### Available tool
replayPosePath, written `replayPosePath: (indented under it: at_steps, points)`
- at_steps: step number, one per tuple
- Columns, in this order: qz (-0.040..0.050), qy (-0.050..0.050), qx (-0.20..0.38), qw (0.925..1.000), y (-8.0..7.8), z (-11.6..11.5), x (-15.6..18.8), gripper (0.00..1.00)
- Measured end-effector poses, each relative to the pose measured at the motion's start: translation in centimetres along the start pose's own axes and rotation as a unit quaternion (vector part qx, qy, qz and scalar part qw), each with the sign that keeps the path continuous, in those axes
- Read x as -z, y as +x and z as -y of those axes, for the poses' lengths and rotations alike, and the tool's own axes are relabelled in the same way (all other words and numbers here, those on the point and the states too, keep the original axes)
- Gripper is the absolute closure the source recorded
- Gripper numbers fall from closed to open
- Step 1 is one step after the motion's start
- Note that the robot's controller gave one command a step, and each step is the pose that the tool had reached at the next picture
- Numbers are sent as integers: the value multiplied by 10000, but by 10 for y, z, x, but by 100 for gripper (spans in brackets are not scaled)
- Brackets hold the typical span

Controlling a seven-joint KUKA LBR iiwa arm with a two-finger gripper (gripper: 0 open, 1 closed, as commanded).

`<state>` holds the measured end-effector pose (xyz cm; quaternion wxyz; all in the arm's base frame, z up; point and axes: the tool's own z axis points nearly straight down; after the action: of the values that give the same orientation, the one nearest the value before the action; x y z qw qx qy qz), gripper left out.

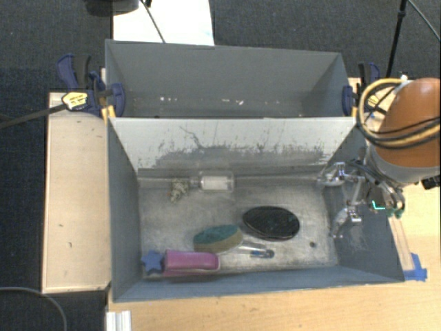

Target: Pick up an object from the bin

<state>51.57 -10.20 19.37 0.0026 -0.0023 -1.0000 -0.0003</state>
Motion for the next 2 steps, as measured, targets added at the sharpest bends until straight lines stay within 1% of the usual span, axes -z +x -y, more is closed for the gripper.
replayPosePath:
  at_steps: [1,2]
  points:
    - [2,-21,-445,9990,-4,-79,-77,0]
    - [50,3,-1198,9928,-3,-91,-121,0]
